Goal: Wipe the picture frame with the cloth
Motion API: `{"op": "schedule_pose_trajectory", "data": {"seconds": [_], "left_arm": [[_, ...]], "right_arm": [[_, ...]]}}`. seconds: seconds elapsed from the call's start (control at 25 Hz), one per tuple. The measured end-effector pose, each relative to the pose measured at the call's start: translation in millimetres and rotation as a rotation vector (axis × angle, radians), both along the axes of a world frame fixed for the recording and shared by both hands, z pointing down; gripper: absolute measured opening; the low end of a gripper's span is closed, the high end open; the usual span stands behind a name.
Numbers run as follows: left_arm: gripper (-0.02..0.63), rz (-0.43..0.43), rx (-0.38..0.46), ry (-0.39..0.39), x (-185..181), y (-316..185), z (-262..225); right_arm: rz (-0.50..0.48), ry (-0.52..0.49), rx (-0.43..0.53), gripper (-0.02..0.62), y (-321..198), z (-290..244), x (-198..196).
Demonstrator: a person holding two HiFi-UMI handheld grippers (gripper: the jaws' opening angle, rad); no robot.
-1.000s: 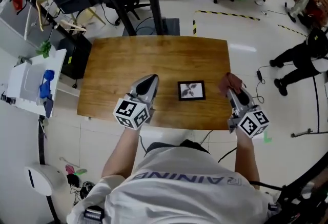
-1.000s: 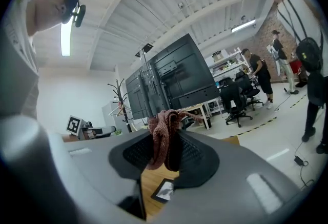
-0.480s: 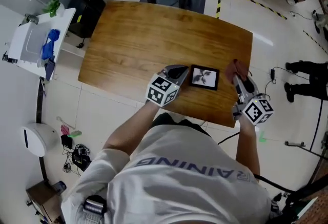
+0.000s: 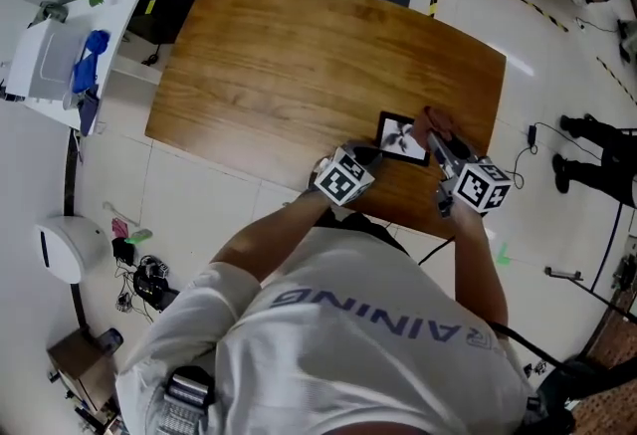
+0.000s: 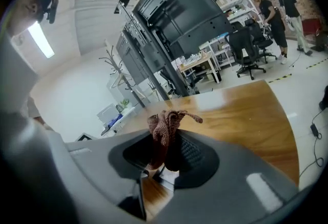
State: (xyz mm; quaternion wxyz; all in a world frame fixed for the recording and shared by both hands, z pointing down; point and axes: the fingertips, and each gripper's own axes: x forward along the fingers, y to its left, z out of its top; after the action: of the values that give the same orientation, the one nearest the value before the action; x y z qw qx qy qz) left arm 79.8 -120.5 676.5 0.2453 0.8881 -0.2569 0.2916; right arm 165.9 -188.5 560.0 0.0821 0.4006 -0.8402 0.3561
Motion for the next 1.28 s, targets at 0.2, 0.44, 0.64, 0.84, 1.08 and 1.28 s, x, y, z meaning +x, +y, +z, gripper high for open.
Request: {"op": "schedule_pose_trajectory", "data": {"seconds": [0.2,0.44,0.64,0.84,1.08,1.28], "left_arm": [[0.008,0.016,-0.012,0.0,11,4,11],[0.006,0.012,-0.036,-0.028,12,2,21],[0.006,0.032,-0.047,-0.031,12,6,24],[0.006,0.036,-0.045,-0.011,12,6,24],[0.006,0.04,-0.044,-0.005,11,5,23],[0.006,0.036,-0.044,-0.003,10,5,23]], "right_arm": [[-0.061,-0.015,-0.109,0.114,-1,30,-24],[-0.134,-0.005,-0.239,0.114,-1,67,-51],[-0.142,-0.047,-0.331,0.114,0,87,-62],[-0.172,-0.022,-0.387,0.114,-2,108,-79],[-0.14,0.018,-0.413,0.115,-6,118,-76],[-0.091,0.017,-0.415,0.115,-9,119,-59]]}}
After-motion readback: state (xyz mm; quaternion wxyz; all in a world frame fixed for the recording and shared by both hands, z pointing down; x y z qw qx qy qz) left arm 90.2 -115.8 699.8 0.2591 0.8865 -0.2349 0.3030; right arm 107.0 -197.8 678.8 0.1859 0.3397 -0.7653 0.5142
